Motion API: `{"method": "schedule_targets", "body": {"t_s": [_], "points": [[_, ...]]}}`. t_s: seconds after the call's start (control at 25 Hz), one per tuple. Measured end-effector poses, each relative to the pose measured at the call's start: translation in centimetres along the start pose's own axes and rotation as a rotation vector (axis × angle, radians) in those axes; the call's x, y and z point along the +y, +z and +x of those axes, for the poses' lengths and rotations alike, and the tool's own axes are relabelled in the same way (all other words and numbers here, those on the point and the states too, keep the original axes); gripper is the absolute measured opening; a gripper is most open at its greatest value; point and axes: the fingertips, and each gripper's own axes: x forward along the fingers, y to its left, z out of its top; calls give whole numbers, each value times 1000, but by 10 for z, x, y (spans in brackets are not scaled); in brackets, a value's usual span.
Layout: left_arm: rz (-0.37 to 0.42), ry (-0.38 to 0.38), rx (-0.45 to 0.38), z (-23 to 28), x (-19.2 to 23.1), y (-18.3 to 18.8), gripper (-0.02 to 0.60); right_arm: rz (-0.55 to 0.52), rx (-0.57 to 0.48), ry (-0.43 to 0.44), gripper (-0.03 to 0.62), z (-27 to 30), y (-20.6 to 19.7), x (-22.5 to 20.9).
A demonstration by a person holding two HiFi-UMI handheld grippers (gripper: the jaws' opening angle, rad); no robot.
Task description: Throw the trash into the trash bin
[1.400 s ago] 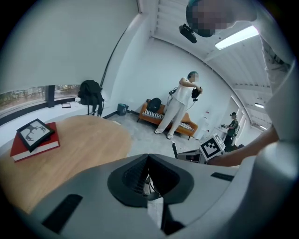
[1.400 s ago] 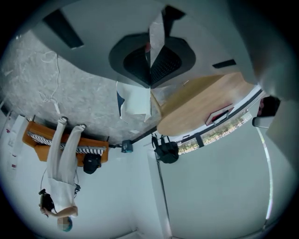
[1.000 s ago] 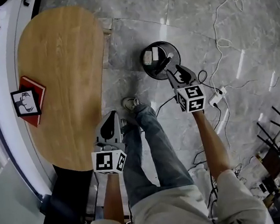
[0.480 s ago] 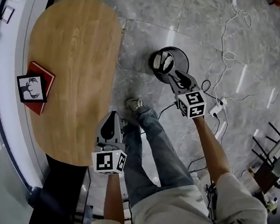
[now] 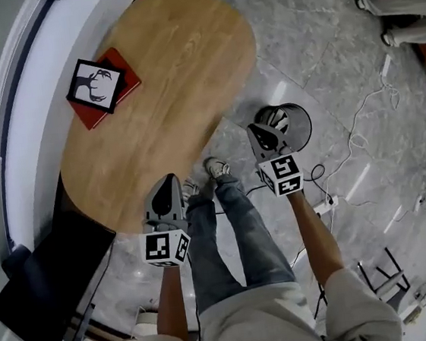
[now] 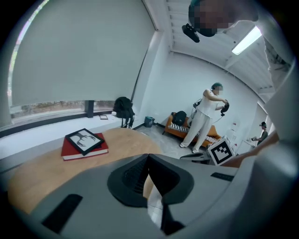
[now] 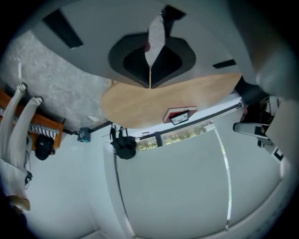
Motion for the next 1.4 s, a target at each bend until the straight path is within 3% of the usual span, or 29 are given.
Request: {"method": "schedule_targets", "body": {"t_s": [0.28,0.48,0.68,1.04,1.4], "points": [[-71,199,-91,-89,59,39,18,-141,-57,137,29,-10,84,89],[-87,279,-166,-132,92,68,18,-236,-180,170,29,-21,168,134],[-75,336,-231,-188,93,113,18,-272,-290,179,29,-78,243,170],[-50,410,-353,-268,90,200,18,-277,-394,166,29,-154,311,189],[5,444,-414,-296,109,237,18,-284,-432,122,29,-169,336,177]]}}
